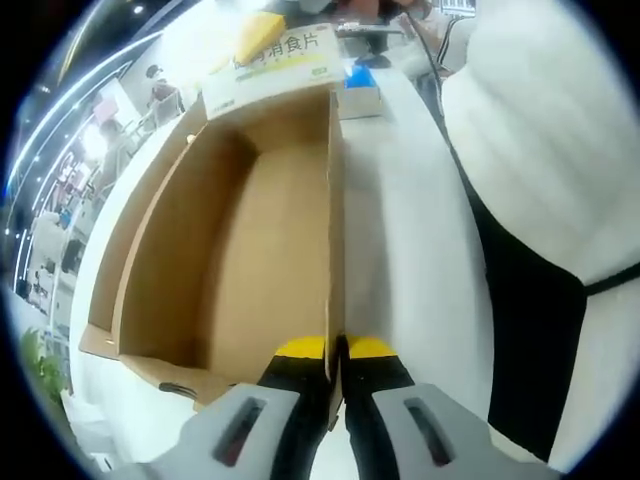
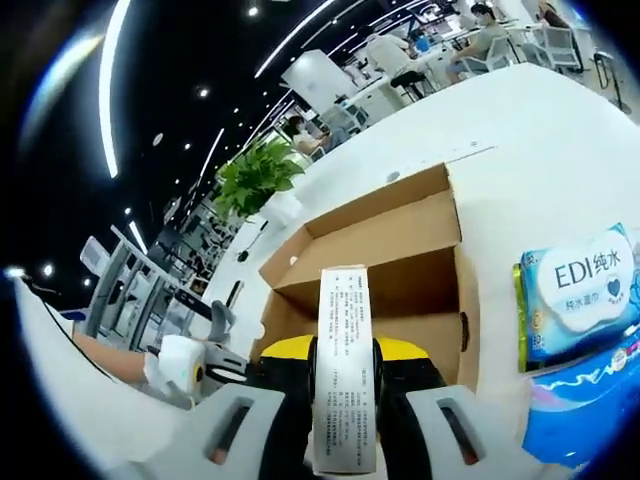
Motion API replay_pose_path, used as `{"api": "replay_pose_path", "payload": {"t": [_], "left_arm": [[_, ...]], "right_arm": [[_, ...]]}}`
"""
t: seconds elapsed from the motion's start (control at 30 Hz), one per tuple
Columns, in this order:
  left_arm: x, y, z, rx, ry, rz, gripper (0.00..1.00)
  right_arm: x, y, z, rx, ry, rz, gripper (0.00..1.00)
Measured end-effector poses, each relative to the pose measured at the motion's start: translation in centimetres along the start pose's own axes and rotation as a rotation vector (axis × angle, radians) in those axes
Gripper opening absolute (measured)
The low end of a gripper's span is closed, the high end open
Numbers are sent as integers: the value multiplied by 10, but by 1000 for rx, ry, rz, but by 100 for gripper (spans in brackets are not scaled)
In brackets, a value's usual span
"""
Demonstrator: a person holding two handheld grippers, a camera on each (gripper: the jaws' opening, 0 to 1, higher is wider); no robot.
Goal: Operate the shoe box by opening the lid, removing the specified soft item, and placing it in the target area until the item is outside and the box remains undamaged.
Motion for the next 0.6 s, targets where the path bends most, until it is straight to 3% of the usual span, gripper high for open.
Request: {"api": "replay_pose_path", "payload": {"t": [0.6], "left_arm": [[0, 0, 0, -3, -4, -9, 3]], "right_arm": [[10, -21, 13, 58, 19, -44, 20]]}}
Point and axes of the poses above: the point that each gripper's makers call its tool centre point, and the gripper's own axes: y roughly forward along the fingers, x roughly to its right, z roughly out of its top, the point moved 7 cm from there along -y, roughly backward along the fingers, and after that the axes turned 14 degrees about x, right-handed, at the moved point
